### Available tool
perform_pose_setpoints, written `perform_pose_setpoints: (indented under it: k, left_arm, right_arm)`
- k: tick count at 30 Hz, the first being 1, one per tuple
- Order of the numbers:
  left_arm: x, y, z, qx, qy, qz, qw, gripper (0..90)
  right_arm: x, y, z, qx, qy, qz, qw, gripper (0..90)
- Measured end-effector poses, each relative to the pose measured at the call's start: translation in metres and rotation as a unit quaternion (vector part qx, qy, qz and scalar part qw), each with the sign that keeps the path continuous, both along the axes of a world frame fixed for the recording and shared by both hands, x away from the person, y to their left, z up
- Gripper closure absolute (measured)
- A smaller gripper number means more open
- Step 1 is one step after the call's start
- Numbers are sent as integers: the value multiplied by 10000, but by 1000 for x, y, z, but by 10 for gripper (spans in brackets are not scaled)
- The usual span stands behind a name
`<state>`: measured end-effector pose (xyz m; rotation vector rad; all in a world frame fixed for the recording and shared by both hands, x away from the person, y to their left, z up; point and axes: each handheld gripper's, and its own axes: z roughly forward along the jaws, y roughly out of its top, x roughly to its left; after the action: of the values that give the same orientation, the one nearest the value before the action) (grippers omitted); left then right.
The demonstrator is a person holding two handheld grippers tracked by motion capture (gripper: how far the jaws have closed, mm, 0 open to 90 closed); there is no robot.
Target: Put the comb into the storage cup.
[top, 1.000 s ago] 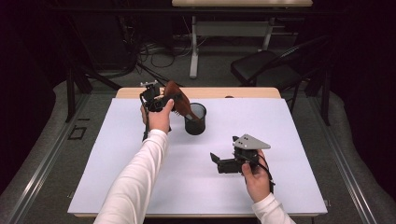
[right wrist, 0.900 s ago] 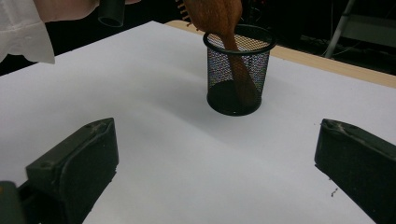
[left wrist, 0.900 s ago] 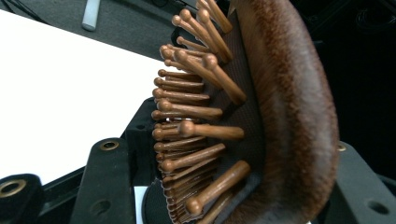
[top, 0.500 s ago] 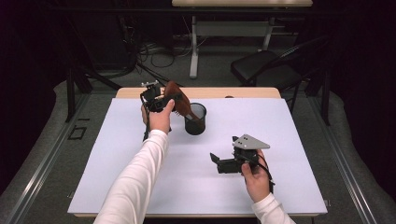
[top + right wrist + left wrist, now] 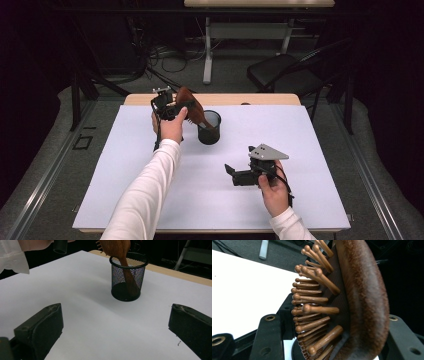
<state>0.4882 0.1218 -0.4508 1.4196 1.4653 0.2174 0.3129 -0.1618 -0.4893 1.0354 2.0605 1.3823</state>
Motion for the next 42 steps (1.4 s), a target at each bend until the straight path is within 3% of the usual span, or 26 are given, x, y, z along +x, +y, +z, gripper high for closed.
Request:
perform_pose_setpoints:
  k: [10, 12, 14, 24, 33, 42]
  left_arm:
    - [2, 4, -3, 25, 139, 109, 9998, 442]
    - [2, 8, -6, -62, 194, 141, 9997, 437]
    - [3, 10, -8, -182, 162, 122, 9996, 440]
    - [2, 11, -9, -144, 105, 101, 9998, 438]
    - [3, 12, -13, -307, 13, 37, 9995, 437]
    - [4, 15, -15, -325, -45, -100, 9994, 418]
  right_arm:
    - [0, 0, 0, -17, 16, 0, 10000, 0]
    - [0, -1, 0, -19, 15, 2, 10000, 0]
    - [0, -1, 0, -18, 15, -1, 10000, 0]
    - [0, 0, -1, -21, 31, -1, 10000, 0]
    - [0, 0, -1, -16, 30, -1, 10000, 0]
    - [0, 1, -1, -43, 28, 12, 10000, 0]
